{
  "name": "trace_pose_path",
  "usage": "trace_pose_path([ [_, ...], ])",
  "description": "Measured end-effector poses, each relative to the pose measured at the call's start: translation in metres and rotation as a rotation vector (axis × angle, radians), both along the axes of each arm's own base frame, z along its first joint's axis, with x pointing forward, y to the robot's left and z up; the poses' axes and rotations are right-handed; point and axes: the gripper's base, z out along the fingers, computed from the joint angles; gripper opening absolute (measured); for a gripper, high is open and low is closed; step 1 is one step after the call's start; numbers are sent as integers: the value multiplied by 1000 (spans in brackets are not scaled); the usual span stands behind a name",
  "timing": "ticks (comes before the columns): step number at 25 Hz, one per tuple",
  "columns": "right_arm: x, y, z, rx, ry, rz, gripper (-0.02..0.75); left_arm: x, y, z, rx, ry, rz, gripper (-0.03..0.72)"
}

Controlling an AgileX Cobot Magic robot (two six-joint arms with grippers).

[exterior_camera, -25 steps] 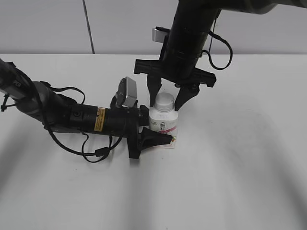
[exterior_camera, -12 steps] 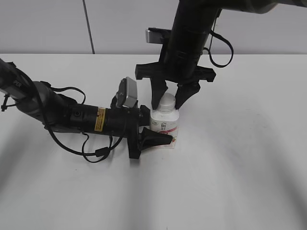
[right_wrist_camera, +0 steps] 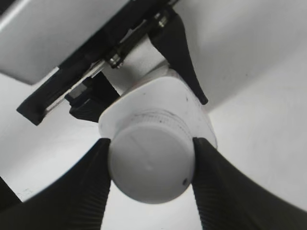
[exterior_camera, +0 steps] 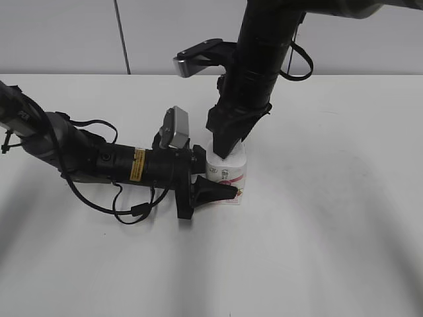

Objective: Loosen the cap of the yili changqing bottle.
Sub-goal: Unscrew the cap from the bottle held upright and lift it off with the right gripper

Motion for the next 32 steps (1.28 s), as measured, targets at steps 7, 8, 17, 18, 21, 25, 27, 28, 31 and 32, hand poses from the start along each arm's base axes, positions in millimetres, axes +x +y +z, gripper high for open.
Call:
trace_pose_path([
  [7,0,0,0,7,-59,220,401,0,0,0,0,0,-1,387],
  [8,0,0,0,8,-65,240,400,0,0,0,0,0,-1,387],
  [17,1,0,0,11,-82,299,398,0,0,0,0,0,-1,387],
  [18,1,0,0,11,-82,299,398,0,0,0,0,0,-1,387],
  [21,1,0,0,11,-82,301,398,0,0,0,0,0,-2,387],
  [25,1,0,0,11,-83,301,398,0,0,0,0,0,-2,387],
  [27,1,0,0,11,-83,301,398,0,0,0,0,0,-2,387],
  [28,1,0,0,11,-83,301,398,0,0,0,0,0,-2,387],
  [31,1,0,0,11,-84,302,398,0,0,0,0,0,-2,387],
  [32,1,0,0,11,-84,305,398,0,0,0,0,0,-2,387],
])
